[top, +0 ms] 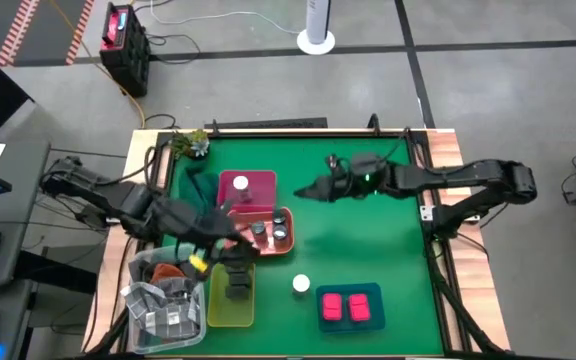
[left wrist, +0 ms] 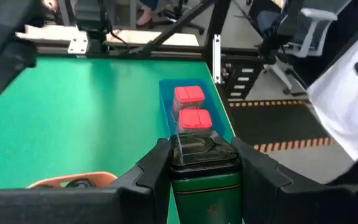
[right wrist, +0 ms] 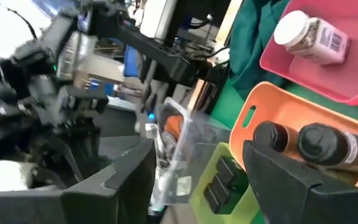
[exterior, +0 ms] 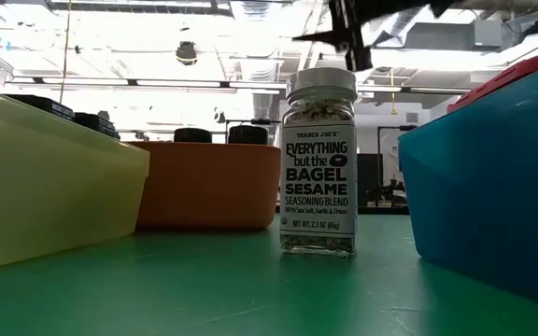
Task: Sort spices by type
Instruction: Put the green seasoning can into the yellow bin
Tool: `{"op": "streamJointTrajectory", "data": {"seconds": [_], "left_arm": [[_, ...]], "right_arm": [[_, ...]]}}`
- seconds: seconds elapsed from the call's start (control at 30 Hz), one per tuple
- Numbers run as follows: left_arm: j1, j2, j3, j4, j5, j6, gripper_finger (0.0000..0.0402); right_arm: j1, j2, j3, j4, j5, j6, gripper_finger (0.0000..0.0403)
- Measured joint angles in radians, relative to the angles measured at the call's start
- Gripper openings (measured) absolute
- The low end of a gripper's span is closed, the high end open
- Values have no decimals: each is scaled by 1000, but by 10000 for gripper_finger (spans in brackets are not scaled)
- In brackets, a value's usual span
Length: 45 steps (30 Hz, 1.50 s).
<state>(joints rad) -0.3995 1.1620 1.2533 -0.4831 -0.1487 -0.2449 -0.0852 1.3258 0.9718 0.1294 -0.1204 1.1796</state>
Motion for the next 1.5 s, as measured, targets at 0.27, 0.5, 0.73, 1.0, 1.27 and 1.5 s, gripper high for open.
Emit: {"op": "streamJointTrajectory", "data": {"seconds": [0.27, 0.5, 0.73, 1.0, 1.27, 1.5], "left_arm": [[-102, -12, -249, 308, -79, -122, 129], [-97, 20, -385, 408, -53, -276, 134], [-69, 79, -389, 378, -94, -103, 136], [-23, 168, -389, 448, -109, -14, 137], [-23, 181, -390, 355, -122, -22, 138], [-24, 181, -390, 314, -71, -45, 138]], "right_arm": [[214, 0, 163, -226, 340, -106, 265], [319, 3, 263, -327, 492, -107, 265], [367, 4, 270, -334, 570, -48, 265], [387, 37, 269, -301, 573, -29, 265], [400, 49, 269, -303, 572, -29, 265], [382, 48, 269, -302, 572, -37, 265]]}}
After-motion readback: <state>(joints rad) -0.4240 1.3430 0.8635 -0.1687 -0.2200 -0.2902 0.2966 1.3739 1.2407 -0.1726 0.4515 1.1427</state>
